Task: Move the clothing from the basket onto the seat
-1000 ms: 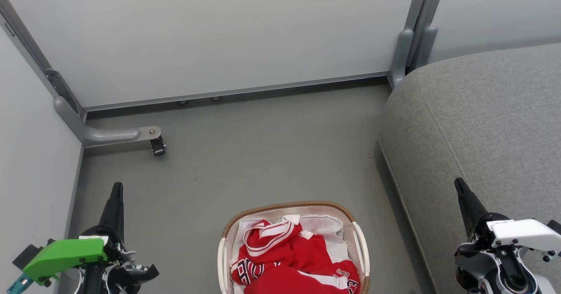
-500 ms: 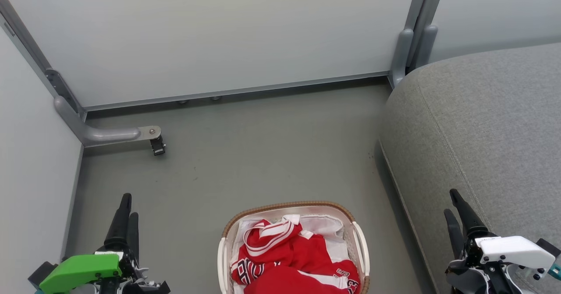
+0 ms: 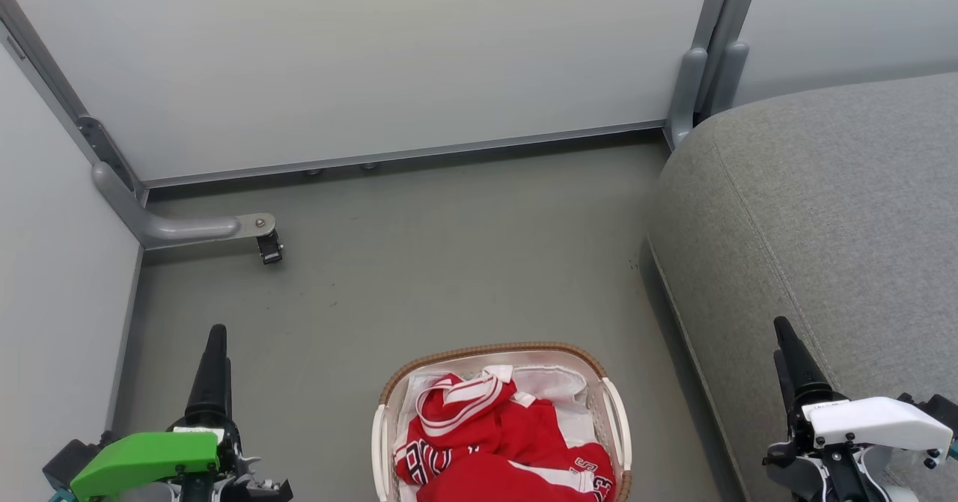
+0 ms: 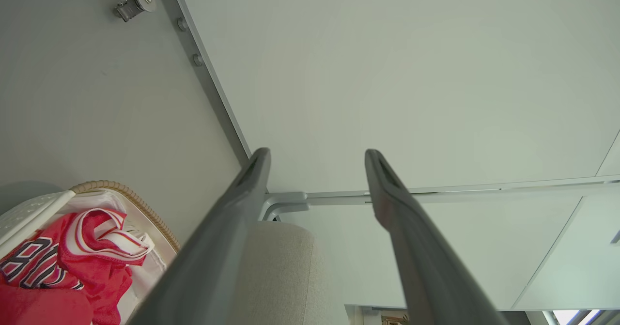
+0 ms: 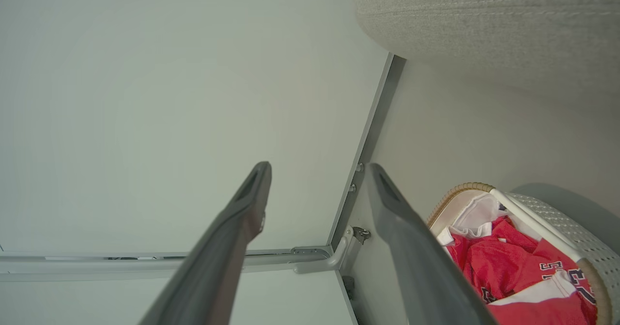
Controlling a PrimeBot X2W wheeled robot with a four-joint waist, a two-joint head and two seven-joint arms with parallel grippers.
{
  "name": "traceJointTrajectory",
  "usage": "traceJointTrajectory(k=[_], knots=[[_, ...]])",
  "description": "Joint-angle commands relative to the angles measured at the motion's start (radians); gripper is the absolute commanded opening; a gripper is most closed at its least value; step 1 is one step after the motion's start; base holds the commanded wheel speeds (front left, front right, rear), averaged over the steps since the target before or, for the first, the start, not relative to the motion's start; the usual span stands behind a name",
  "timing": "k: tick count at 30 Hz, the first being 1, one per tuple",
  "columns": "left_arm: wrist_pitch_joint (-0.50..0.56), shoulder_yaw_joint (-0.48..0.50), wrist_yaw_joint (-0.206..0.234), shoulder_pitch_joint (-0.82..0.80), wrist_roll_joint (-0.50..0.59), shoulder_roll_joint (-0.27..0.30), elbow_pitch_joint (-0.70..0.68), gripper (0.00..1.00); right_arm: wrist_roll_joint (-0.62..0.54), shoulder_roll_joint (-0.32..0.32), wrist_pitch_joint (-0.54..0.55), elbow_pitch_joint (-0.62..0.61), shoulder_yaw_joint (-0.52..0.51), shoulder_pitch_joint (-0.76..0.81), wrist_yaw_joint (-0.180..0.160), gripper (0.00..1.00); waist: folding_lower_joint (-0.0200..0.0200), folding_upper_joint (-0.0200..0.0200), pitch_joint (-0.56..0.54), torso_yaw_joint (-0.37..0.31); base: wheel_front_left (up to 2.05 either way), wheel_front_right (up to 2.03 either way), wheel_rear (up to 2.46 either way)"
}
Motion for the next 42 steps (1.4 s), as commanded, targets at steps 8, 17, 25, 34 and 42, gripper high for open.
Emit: traceJointTrajectory(k=[8,17,25,34,42], knots=[[-0.038,-0.011,-0.002,0.004,0.136,0.006,-0.046,1.00,-0.169,-0.011,-0.041,-0.047,-0.002,-0.002,0.000,1.00,0.0000,0.0000,0.003,0.002,0.00,0.00,0.00],[-0.070,-0.029,-0.003,0.014,0.362,0.007,-0.069,1.00,-0.379,-0.012,-0.072,-0.102,0.021,0.003,0.000,1.00,0.0000,0.0000,0.007,0.003,0.00,0.00,0.00],[-0.096,-0.035,0.019,0.026,0.515,0.008,-0.085,1.00,-0.523,-0.013,-0.099,-0.123,0.044,0.013,0.000,1.00,0.0000,0.0000,0.010,0.004,0.00,0.00,0.00],[-0.124,-0.059,0.039,0.039,0.674,0.008,-0.086,1.00,-0.666,-0.014,-0.126,-0.084,0.054,0.016,0.000,1.00,0.0000,0.0000,0.013,0.008,0.00,0.00,0.00],[-0.147,-0.079,0.046,0.046,0.785,0.009,-0.079,1.00,-0.767,-0.015,-0.150,-0.062,0.062,0.014,0.000,1.00,0.0000,0.0000,0.013,0.011,0.00,0.00,0.00]])
